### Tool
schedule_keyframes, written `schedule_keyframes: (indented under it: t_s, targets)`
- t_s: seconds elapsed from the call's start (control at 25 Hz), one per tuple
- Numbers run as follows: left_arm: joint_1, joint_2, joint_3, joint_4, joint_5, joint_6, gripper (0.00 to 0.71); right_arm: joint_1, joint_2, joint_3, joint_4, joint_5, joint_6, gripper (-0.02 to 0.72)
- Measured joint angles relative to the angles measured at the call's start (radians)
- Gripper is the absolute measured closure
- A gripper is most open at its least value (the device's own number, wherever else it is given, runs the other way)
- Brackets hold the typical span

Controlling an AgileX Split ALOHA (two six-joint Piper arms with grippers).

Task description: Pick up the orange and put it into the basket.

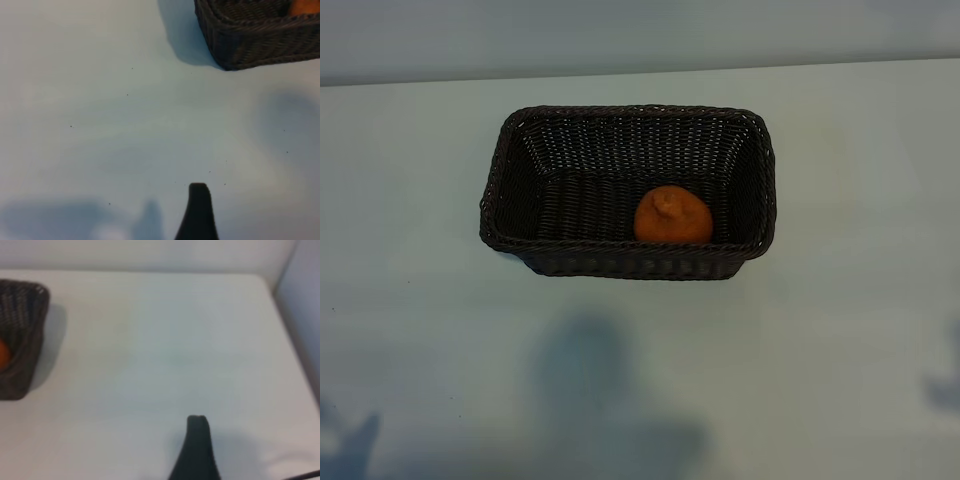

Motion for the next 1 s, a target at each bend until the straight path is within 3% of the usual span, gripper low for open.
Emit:
schedule_keyframes:
  t_s: [0.32, 0.68, 1.0]
  targets:
    - [0.0, 0.0, 0.0, 0.0, 0.0, -0.003, 0.12, 0.0, -0.043, 0.145, 0.102, -0.043, -0.069, 0.142]
    - [0.0, 0.0, 0.0, 0.0, 0.0, -0.002, 0.12, 0.0, -0.047, 0.203, 0.102, -0.032, -0.093, 0.144]
    - [0.0, 0.0, 0.0, 0.0, 0.0, -0.002, 0.12, 0.001, -0.048, 0.205, 0.107, 0.031, -0.093, 0.198]
